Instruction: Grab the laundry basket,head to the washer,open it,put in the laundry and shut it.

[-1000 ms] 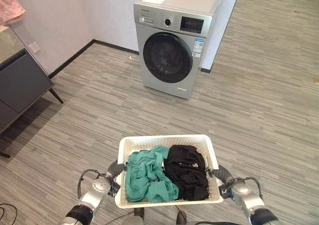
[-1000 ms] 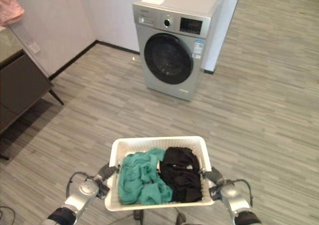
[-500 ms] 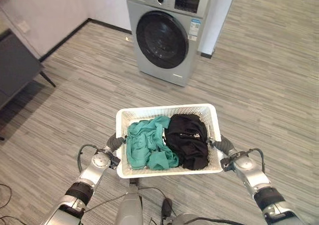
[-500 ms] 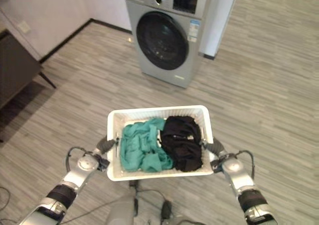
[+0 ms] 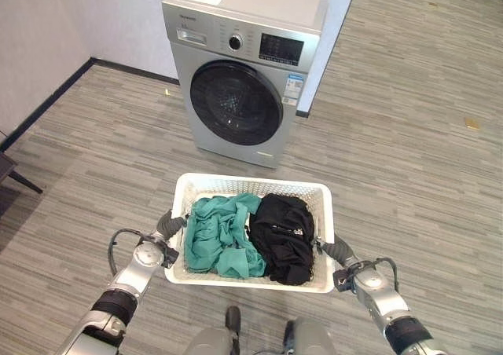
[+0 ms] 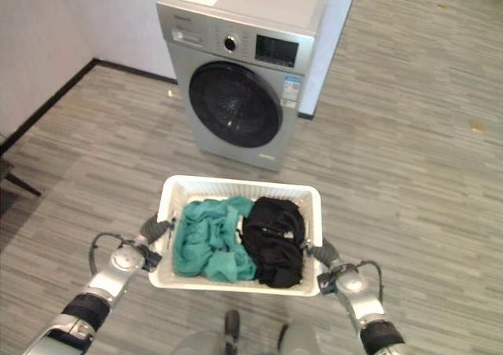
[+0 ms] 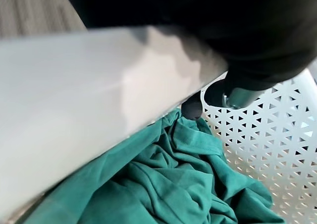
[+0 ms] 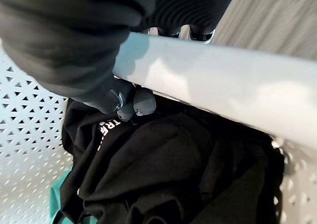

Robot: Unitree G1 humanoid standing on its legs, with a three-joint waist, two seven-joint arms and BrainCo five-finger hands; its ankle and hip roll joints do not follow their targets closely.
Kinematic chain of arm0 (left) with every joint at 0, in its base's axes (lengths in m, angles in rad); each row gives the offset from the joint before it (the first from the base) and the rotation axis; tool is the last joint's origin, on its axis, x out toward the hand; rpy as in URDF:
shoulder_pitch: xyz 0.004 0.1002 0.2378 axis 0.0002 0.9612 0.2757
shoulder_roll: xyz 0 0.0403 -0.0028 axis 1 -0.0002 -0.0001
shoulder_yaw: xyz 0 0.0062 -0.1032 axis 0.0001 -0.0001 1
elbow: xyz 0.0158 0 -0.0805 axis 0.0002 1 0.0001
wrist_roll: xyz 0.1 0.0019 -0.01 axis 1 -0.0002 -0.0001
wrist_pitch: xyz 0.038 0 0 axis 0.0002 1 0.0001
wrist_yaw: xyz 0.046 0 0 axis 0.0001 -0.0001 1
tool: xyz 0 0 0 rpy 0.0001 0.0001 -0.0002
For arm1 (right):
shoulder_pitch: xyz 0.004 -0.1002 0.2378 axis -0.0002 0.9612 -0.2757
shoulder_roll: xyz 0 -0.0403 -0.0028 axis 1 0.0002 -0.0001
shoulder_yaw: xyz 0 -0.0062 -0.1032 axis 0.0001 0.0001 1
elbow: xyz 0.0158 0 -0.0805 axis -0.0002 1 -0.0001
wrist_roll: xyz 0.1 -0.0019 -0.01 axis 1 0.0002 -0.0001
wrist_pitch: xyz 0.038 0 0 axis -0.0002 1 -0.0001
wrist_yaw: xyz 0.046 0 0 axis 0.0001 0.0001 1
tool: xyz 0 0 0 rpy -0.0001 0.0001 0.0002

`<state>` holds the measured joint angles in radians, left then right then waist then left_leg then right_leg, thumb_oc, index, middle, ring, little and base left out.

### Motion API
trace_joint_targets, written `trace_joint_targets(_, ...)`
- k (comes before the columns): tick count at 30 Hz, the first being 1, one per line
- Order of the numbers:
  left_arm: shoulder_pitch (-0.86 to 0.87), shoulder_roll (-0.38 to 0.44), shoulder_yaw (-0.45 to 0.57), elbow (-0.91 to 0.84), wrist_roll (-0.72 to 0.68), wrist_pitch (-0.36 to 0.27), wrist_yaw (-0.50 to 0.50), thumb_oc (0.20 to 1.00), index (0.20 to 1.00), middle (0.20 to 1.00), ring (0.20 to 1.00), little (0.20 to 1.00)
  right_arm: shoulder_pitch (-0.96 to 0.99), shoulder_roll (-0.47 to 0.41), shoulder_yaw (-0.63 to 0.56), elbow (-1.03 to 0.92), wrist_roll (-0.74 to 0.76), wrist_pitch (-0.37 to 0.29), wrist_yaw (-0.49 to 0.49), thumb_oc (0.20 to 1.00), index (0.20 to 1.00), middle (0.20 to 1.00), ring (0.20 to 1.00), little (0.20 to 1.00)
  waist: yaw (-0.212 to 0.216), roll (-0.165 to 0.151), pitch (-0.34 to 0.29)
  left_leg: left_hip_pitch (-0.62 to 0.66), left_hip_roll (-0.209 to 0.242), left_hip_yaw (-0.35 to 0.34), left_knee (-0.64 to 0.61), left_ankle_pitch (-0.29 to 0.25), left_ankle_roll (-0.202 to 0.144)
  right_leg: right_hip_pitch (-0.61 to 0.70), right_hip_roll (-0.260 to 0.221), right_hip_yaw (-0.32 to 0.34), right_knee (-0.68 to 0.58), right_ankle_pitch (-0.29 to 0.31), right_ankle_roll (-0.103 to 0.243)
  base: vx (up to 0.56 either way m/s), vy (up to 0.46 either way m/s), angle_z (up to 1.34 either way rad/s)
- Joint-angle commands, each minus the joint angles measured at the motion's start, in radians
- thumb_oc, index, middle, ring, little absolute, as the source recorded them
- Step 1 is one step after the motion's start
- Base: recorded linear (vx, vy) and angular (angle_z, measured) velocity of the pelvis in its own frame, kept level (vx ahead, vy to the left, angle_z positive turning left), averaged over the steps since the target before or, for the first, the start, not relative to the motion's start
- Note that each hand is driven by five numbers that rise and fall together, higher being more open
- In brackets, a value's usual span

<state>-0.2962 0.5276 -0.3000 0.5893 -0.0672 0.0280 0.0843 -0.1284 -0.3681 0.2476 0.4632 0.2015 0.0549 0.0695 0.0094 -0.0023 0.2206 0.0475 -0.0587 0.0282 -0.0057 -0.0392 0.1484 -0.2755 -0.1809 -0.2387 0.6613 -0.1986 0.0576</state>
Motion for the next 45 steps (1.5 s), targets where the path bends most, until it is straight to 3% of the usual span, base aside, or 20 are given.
trace_joint_targets(1, -0.044, 0.115, 0.093, -0.046, -0.021, -0.059, 0.051, 0.2, 0.2, 0.2, 0.2, 0.2, -0.041, -0.076, -0.076, 0.02, 0.024, -0.056, -0.034, 0.2, 0.2, 0.2, 0.2, 0.2, 0.007, -0.035, -0.095, -0.058, 0.066, 0.026, 0.044, -0.027, -0.113, 0.097, 0.052, 0.003, -0.368, 0.144, 0.065, 0.51, 0.083, 0.24)
trace_joint_targets(2, -0.058, 0.115, 0.108, -0.032, -0.013, -0.057, 0.057, 0.2, 0.2, 0.2, 0.2, 0.2, -0.051, -0.084, -0.079, 0.015, 0.014, -0.058, -0.042, 0.2, 0.2, 0.2, 0.2, 0.2, -0.003, -0.046, -0.094, -0.01, 0.046, 0.035, 0.03, -0.056, -0.125, 0.066, 0.069, -0.047, -0.538, 0.186, 0.082, 0.44, 0.045, 0.31)
trace_joint_targets(4, -0.061, 0.11, 0.12, -0.026, -0.007, -0.06, 0.059, 0.2, 0.2, 0.2, 0.2, 0.2, -0.056, -0.087, -0.075, 0.021, 0.0, -0.055, -0.045, 0.2, 0.2, 0.2, 0.2, 0.2, -0.009, -0.048, -0.092, 0.029, 0.042, 0.053, 0.028, -0.081, -0.135, 0.052, 0.076, -0.088, -0.647, 0.226, 0.097, 0.43, 0.042, 0.47)
trace_joint_targets(8, -0.062, 0.096, 0.125, -0.013, -0.007, -0.063, 0.059, 0.2, 0.2, 0.2, 0.2, 0.2, -0.042, -0.082, -0.073, 0.035, -0.01, -0.048, -0.041, 0.2, 0.2, 0.2, 0.2, 0.2, -0.012, -0.039, -0.1, 0.094, 0.042, 0.054, 0.033, -0.138, -0.148, 0.043, 0.077, -0.126, -0.674, 0.244, 0.111, 0.35, 0.006, 0.29)
trace_joint_targets(11, -0.058, 0.071, 0.103, 0.0, 0.006, -0.057, 0.049, 0.2, 0.2, 0.2, 0.2, 0.2, 0.02, -0.091, -0.091, 0.033, -0.007, -0.041, -0.037, 0.2, 0.2, 0.2, 0.2, 0.2, -0.036, -0.035, -0.125, 0.138, 0.04, 0.053, 0.1, -0.196, -0.164, 0.1, 0.07, -0.159, -0.655, 0.247, 0.077, 0.52, -0.04, 0.48)
trace_joint_targets(12, -0.063, 0.06, 0.092, 0.015, 0.005, -0.058, 0.054, 0.2, 0.2, 0.2, 0.2, 0.2, 0.034, -0.098, -0.099, 0.042, -0.004, -0.042, -0.04, 0.2, 0.2, 0.2, 0.2, 0.2, -0.048, -0.022, -0.131, 0.124, 0.057, 0.052, 0.177, -0.169, -0.199, 0.11, 0.077, -0.167, -0.635, 0.238, 0.061, 0.36, -0.109, 0.21)
trace_joint_targets(13, -0.062, 0.046, 0.093, 0.012, -0.018, -0.057, 0.05, 0.2, 0.2, 0.2, 0.2, 0.2, 0.05, -0.102, -0.109, 0.058, 0.007, -0.042, -0.049, 0.2, 0.2, 0.2, 0.2, 0.2, -0.057, -0.02, -0.124, 0.077, 0.105, 0.089, 0.375, -0.08, -0.243, 0.138, 0.075, -0.176, -0.614, 0.226, 0.033, 0.35, -0.112, 0.3)
trace_joint_targets(14, -0.063, 0.045, 0.093, 0.012, -0.018, -0.056, 0.05, 0.2, 0.2, 0.2, 0.2, 0.2, 0.05, -0.102, -0.109, 0.058, 0.007, -0.042, -0.049, 0.2, 0.2, 0.2, 0.2, 0.2, -0.06, -0.015, -0.126, 0.065, 0.111, 0.085, 0.394, -0.09, -0.246, 0.135, 0.079, -0.18, -0.613, 0.225, 0.031, 0.28, -0.139, 0.37)
trace_joint_targets(15, -0.042, 0.036, 0.104, 0.004, -0.027, -0.058, 0.05, 0.2, 0.2, 0.2, 0.2, 0.2, 0.05, -0.1, -0.1, 0.062, 0.018, -0.044, -0.048, 0.2, 0.2, 0.2, 0.2, 0.2, -0.049, -0.017, -0.117, -0.001, 0.136, 0.093, 0.547, -0.048, -0.261, 0.166, 0.092, -0.177, -0.624, 0.211, 0.012, 0.15, -0.083, 0.41)
trace_joint_targets(18, -0.028, 0.026, 0.106, 0.003, -0.046, -0.06, 0.055, 0.2, 0.2, 0.2, 0.2, 0.2, 0.05, -0.108, -0.088, 0.081, 0.02, -0.038, -0.054, 0.2, 0.2, 0.2, 0.2, 0.2, -0.029, -0.035, -0.102, -0.097, 0.197, 0.093, 0.596, -0.058, -0.241, 0.232, 0.119, -0.134, -0.647, 0.162, -0.015, 0.28, -0.043, -0.32)
trace_joint_targets(19, -0.026, 0.023, 0.11, 0.004, -0.05, -0.06, 0.057, 0.2, 0.2, 0.2, 0.2, 0.2, 0.047, -0.111, -0.087, 0.09, 0.021, -0.039, -0.056, 0.2, 0.2, 0.2, 0.2, 0.2, -0.018, -0.047, -0.095, -0.123, 0.229, 0.089, 0.527, -0.074, -0.232, 0.245, 0.111, -0.117, -0.651, 0.149, -0.01, 0.21, 0.119, -0.86)
trace_joint_targets(20, -0.013, 0.022, 0.121, -0.007, -0.049, -0.06, 0.057, 0.2, 0.2, 0.2, 0.2, 0.2, 0.045, -0.117, -0.085, 0.094, 0.014, -0.036, -0.052, 0.2, 0.2, 0.2, 0.2, 0.2, 0.0, -0.049, -0.09, -0.144, 0.261, 0.045, 0.333, -0.051, -0.23, 0.262, 0.113, -0.082, -0.655, 0.129, -0.004, 0.21, 0.114, -0.77)
trace_joint_targets(21, -0.012, 0.022, 0.122, -0.008, -0.049, -0.06, 0.057, 0.2, 0.2, 0.2, 0.2, 0.2, 0.045, -0.117, -0.085, 0.094, 0.014, -0.036, -0.052, 0.2, 0.2, 0.2, 0.2, 0.2, 0.001, -0.051, -0.089, -0.134, 0.259, 0.049, 0.321, -0.046, -0.231, 0.264, 0.112, -0.08, -0.655, 0.128, -0.004, 0.19, 0.145, -0.87)
trace_joint_targets(23, 0.001, 0.026, 0.123, -0.022, -0.05, -0.068, 0.058, 0.2, 0.2, 0.2, 0.2, 0.2, 0.032, -0.118, -0.078, 0.113, 0.01, -0.051, -0.058, 0.2, 0.2, 0.2, 0.2, 0.2, 0.027, -0.031, -0.082, -0.155, 0.27, -0.06, 0.107, 0.069, -0.252, 0.284, 0.133, -0.038, -0.659, 0.113, -0.003, 0.2, 0.165, -0.91)
trace_joint_targets(24, 0.016, 0.026, 0.127, -0.016, -0.053, -0.071, 0.057, 0.2, 0.2, 0.2, 0.2, 0.2, 0.031, -0.112, -0.067, 0.121, -0.004, -0.046, -0.052, 0.2, 0.2, 0.2, 0.2, 0.2, 0.024, -0.01, -0.095, -0.115, 0.272, -0.081, 0.052, 0.06, -0.265, 0.304, 0.141, -0.006, -0.663, 0.107, 0.001, 0.2, 0.157, -1.09)
trace_joint_targets(29, 0.044, 0.046, 0.155, -0.012, -0.037, -0.077, 0.057, 0.2, 0.2, 0.2, 0.2, 0.2, 0.054, -0.086, -0.078, 0.109, -0.013, -0.05, -0.047, 0.2, 0.2, 0.2, 0.2, 0.2, 0.024, 0.019, -0.103, -0.069, 0.224, -0.042, 0.027, 0.029, -0.264, 0.317, 0.102, 0.04, -0.707, 0.152, 0.028, 0.14, 0.205, -0.94)
trace_joint_targets(37, 0.084, 0.065, 0.232, -0.039, -0.043, -0.093, 0.079, 0.2, 0.2, 0.2, 0.2, 0.2, 0.135, -0.069, -0.148, -0.007, -0.021, -0.051, -0.039, 0.2, 0.2, 0.2, 0.2, 0.2, 0.006, 0.018, -0.095, -0.045, 0.19, 0.041, 0.008, -0.002, -0.232, 0.256, 0.072, 0.119, -0.723, 0.196, 0.056, -0.01, 0.103, -0.39)
trace_joint_targets(42, 0.203, 0.08, 0.382, -0.217, 0.001, -0.109, 0.106, 0.2, 0.2, 0.2, 0.2, 0.2, 0.247, -0.076, -0.255, -0.176, -0.053, -0.065, -0.016, 0.2, 0.2, 0.2, 0.2, 0.2, -0.007, 0.007, -0.084, -0.045, 0.179, 0.056, 0.0, -0.011, -0.218, 0.227, 0.063, 0.136, -0.721, 0.207, 0.069, -0.04, 0.001, -0.21)
trace_joint_targets(43, 0.332, 0.076, 0.5, -0.346, 0.067, -0.114, 0.13, 0.2, 0.2, 0.2, 0.2, 0.2, 0.356, -0.089, -0.335, -0.304, -0.087, -0.072, 0.015, 0.2, 0.2, 0.2, 0.2, 0.2, -0.011, -0.004, -0.078, -0.049, 0.177, 0.058, -0.003, -0.007, -0.216, 0.218, 0.061, 0.135, -0.717, 0.21, 0.067, -0.02, -0.039, -0.2)
trace_joint_targets(45, 0.401, 0.055, 0.553, -0.408, 0.091, -0.114, 0.126, 0.2, 0.2, 0.2, 0.2, 0.2, 0.406, -0.097, -0.37, -0.368, -0.106, -0.068, 0.04, 0.2, 0.2, 0.2, 0.2, 0.2, -0.015, -0.006, -0.079, -0.045, 0.179, 0.056, -0.004, -0.017, -0.215, 0.219, 0.062, 0.134, -0.714, 0.201, 0.068, -0.03, -0.056, -0.15)
